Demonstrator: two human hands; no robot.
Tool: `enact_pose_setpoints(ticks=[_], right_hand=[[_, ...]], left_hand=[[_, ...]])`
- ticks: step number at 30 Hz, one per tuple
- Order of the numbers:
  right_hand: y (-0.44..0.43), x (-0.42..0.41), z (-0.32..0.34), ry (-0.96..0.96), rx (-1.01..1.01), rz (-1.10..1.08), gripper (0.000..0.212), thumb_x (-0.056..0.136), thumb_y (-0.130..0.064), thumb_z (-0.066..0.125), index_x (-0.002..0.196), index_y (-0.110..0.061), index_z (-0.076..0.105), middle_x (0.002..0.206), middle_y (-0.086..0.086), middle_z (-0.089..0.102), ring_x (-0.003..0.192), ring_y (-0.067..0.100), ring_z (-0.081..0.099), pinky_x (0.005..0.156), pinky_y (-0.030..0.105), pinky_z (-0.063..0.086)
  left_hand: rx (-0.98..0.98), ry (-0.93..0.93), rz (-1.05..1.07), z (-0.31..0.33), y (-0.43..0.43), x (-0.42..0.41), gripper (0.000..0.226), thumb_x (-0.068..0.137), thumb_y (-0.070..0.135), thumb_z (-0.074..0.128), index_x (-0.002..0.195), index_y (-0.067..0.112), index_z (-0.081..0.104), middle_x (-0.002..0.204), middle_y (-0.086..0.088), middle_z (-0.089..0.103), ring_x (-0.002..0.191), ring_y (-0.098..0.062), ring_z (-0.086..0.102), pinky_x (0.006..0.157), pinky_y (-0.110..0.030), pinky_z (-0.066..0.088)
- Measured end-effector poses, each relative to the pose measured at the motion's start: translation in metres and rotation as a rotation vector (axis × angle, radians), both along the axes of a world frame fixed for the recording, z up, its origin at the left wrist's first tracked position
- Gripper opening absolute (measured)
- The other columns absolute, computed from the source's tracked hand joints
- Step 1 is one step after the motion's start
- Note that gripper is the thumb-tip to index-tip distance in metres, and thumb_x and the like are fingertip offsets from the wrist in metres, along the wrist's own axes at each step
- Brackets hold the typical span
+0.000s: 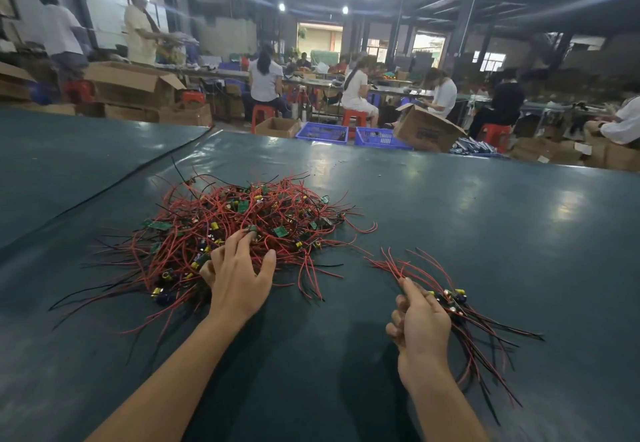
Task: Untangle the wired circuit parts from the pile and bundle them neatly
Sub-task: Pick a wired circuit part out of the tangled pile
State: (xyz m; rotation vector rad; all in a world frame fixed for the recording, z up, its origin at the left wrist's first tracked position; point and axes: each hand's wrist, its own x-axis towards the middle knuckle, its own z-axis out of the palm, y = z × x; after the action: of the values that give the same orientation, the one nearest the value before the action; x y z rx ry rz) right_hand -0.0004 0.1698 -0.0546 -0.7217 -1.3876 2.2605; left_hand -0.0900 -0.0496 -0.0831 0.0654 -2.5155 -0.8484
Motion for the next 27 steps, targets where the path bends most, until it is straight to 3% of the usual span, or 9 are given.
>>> enact_pose_setpoints(ticks=[4, 10, 14, 17, 21, 25, 27], right_hand=[[0.000, 0.001, 0.001, 0.001, -0.005, 0.006, 0.014, 0.095, -0.015, 0.062, 0.081, -0.018, 0.059, 0.055, -0.006, 0.046, 0.037, 0.005, 0.032, 0.034, 0.018, 0.026], [0.000, 0.003, 0.001, -0.003, 0.010, 0.004, 0.013, 0.095, -0.015, 0.062, 0.082, -0.017, 0.060, 0.055, -0.005, 0.047, 0.038, 0.005, 0.033, 0.034, 0.018, 0.027], [-0.004, 0.002, 0.001, 0.014, 0.061, 0.047, 0.013, 0.096, -0.019, 0.061, 0.085, -0.015, 0.064, 0.058, -0.004, 0.047, 0.038, 0.004, 0.033, 0.034, 0.018, 0.027], [-0.013, 0.005, 0.003, 0.019, 0.166, 0.188, 0.019, 0.097, -0.027, 0.060, 0.087, -0.014, 0.070, 0.056, -0.005, 0.058, 0.039, 0.005, 0.041, 0.036, 0.018, 0.030], [-0.028, 0.009, 0.005, 0.002, 0.208, 0.387, 0.022, 0.097, -0.032, 0.057, 0.090, -0.017, 0.071, 0.070, 0.001, 0.071, 0.048, 0.010, 0.056, 0.044, 0.021, 0.040], [-0.029, 0.008, 0.005, 0.031, 0.102, 0.392, 0.024, 0.098, -0.021, 0.056, 0.084, -0.009, 0.070, 0.070, 0.007, 0.067, 0.061, 0.016, 0.064, 0.052, 0.026, 0.053], [-0.027, 0.009, 0.005, -0.006, 0.125, 0.391, 0.019, 0.097, -0.007, 0.054, 0.085, -0.007, 0.069, 0.062, 0.004, 0.066, 0.055, 0.014, 0.062, 0.049, 0.025, 0.050]], left_hand=[[0.051, 0.125, -0.031, 0.002, 0.001, 0.008, 0.050, 0.094, 0.036, 0.055, 0.137, 0.012, 0.048, 0.145, 0.000, 0.041, 0.132, -0.020, 0.033, 0.108, -0.042, 0.020], [0.263, 0.383, -0.113, 0.022, 0.001, 0.025, 0.049, 0.088, 0.026, 0.049, 0.130, 0.001, 0.054, 0.136, -0.010, 0.050, 0.121, -0.026, 0.052, 0.106, -0.040, 0.033], [0.185, 0.525, -0.301, 0.025, 0.015, 0.041, 0.051, 0.090, 0.024, 0.045, 0.131, -0.006, 0.051, 0.137, -0.012, 0.047, 0.128, -0.027, 0.047, 0.103, -0.054, 0.043], [0.094, 0.590, -0.440, 0.024, 0.032, 0.056, 0.047, 0.090, 0.020, 0.049, 0.131, -0.003, 0.052, 0.138, -0.008, 0.049, 0.130, -0.020, 0.045, 0.104, -0.048, 0.043], [-0.030, 0.615, -0.671, 0.023, 0.053, 0.077, 0.042, 0.087, 0.015, 0.056, 0.128, 0.006, 0.059, 0.138, 0.001, 0.054, 0.125, -0.013, 0.050, 0.099, -0.037, 0.044], [-0.070, 0.594, -0.855, 0.022, 0.067, 0.090, 0.031, 0.085, 0.013, 0.062, 0.115, 0.012, 0.068, 0.127, 0.008, 0.061, 0.111, -0.012, 0.058, 0.090, -0.034, 0.047], [-0.051, 0.604, -0.838, 0.022, 0.066, 0.089, 0.022, 0.085, 0.014, 0.062, 0.105, 0.012, 0.071, 0.117, 0.008, 0.066, 0.104, -0.012, 0.061, 0.086, -0.033, 0.048]])
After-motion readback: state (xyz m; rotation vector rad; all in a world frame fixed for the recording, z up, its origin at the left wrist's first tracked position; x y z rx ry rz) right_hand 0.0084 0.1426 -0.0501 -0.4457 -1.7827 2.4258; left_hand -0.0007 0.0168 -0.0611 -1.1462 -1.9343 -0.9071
